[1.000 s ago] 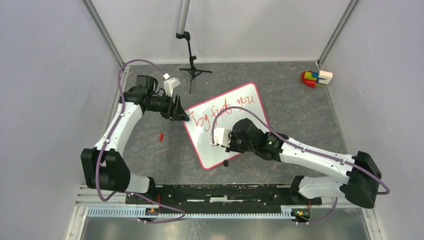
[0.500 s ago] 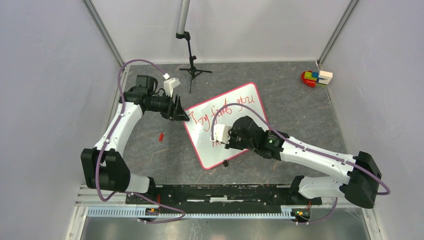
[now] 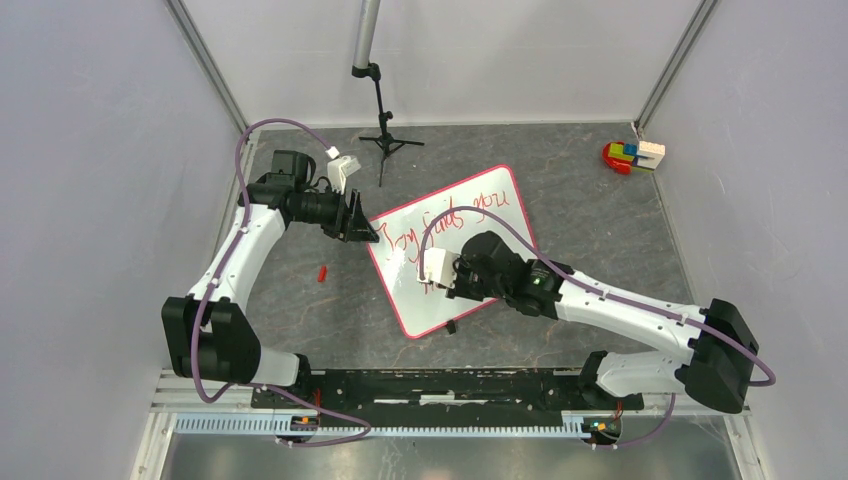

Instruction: Write a sentence on the whiteboard

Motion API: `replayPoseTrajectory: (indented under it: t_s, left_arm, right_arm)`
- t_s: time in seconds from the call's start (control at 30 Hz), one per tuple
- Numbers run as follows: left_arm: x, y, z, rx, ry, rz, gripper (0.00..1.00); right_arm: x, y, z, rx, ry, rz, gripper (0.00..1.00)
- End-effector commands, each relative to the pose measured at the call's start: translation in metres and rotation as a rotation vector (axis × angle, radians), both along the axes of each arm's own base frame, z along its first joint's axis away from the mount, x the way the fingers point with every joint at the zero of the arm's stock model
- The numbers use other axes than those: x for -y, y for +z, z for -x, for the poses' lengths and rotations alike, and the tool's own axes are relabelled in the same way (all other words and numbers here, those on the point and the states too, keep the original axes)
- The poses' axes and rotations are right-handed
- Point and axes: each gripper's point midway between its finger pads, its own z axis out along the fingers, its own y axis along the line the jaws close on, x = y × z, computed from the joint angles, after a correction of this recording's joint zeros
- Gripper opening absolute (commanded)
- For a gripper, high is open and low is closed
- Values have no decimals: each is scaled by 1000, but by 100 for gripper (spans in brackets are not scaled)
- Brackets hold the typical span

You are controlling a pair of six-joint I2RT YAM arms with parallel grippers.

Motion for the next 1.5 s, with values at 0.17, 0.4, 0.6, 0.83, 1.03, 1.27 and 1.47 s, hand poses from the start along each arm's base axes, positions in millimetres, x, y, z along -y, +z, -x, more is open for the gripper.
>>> replayPoseTrajectory:
  t_s: [0.17, 0.4, 0.6, 0.83, 1.03, 1.27, 1.47]
  left_arm:
    - [2, 11, -2, 55, -11, 13, 64]
    - [2, 12, -2, 58, -11, 14, 64]
    - [3, 13, -2, 59, -12, 16, 64]
    - [3, 13, -1, 60, -10, 12, 64]
    - [2, 12, -1, 62, -10, 10, 64]
    - [2, 11, -1, 58, -9, 9, 64]
    - [2, 11, -2, 58, -11, 10, 64]
  right_arm:
    - [-9, 33, -2, 26, 14, -94, 0]
    - [8, 35, -1, 19, 15, -88, 0]
    - [8, 28, -4, 20, 11, -67, 0]
    - [6, 23, -11, 27, -8, -48, 0]
    - [8, 21, -17, 36, -34, -45, 0]
    - [15, 13, -21, 27, -52, -28, 0]
    - [23, 1, -16, 9, -49, 5, 0]
